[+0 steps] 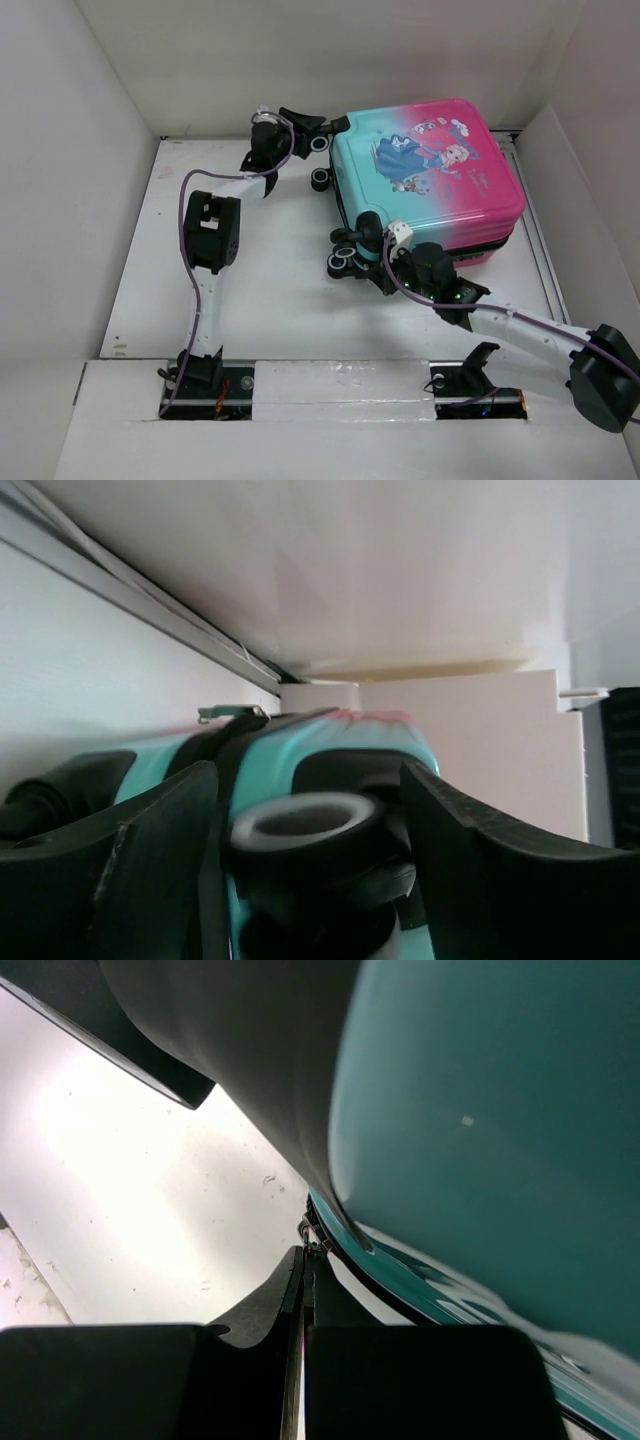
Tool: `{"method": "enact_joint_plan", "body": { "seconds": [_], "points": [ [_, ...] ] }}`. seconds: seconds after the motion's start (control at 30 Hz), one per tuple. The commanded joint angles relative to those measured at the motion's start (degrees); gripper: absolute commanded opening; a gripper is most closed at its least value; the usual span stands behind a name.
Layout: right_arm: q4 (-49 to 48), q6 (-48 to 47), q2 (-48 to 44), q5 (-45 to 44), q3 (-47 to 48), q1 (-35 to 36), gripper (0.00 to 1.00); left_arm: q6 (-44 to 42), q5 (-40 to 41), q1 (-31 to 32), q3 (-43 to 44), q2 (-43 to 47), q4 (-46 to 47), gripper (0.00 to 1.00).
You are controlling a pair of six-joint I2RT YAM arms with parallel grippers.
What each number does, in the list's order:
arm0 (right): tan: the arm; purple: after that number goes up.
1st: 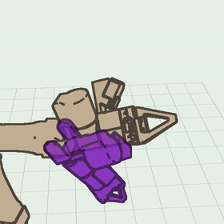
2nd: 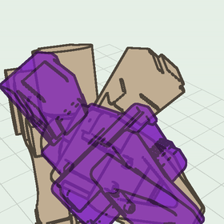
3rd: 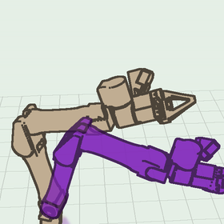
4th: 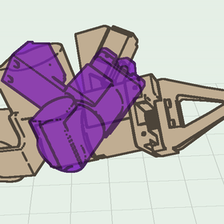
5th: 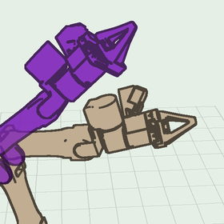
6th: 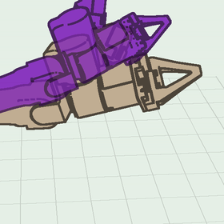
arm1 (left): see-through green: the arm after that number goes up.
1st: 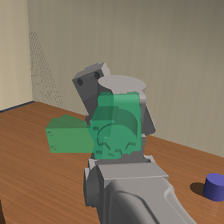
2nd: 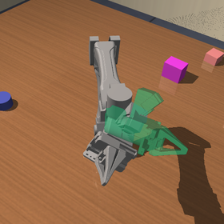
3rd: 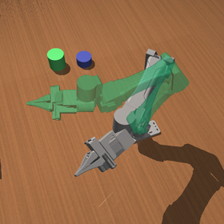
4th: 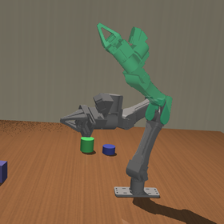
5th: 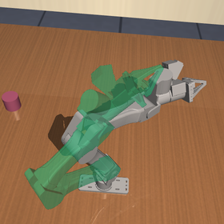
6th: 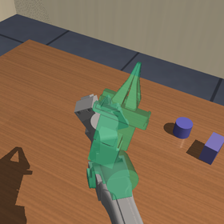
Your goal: Pack the luggage
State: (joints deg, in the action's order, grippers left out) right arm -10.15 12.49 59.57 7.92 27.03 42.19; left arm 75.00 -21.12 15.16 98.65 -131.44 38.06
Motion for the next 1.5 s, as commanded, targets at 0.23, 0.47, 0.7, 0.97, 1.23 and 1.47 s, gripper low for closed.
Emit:
{"method": "enact_joint_plan", "body": {
  "seconds": [0.23,0.47,0.7,0.97,1.23,1.47],
  "points": [
    [-7.7,1.5,-2.9,6.1,0.4,2.0,0.00,6.3,-2.4,0.4,-8.5,3.3,10.4,0.71],
    [-7.7,1.5,-3.4,6.6,-0.1,2.0,0.00,9.5,-0.8,0.4,-5.8,2.6,12.0,0.60],
    [-7.2,1.5,-4.6,6.1,-0.1,2.0,0.00,11.2,0.4,0.4,-4.0,1.4,11.4,0.71],
    [-6.6,1.5,-4.6,6.1,-0.1,2.0,0.00,14.4,1.5,0.4,-5.3,1.4,16.2,0.68],
    [-6.6,1.5,-4.6,6.1,-0.1,2.0,0.00,15.9,1.5,0.4,-5.2,0.8,16.8,0.31],
    [-5.9,1.5,-4.6,4.2,-0.1,1.4,0.00,14.2,2.8,-0.1,-6.6,2.2,16.8,0.00]
  ]
}}
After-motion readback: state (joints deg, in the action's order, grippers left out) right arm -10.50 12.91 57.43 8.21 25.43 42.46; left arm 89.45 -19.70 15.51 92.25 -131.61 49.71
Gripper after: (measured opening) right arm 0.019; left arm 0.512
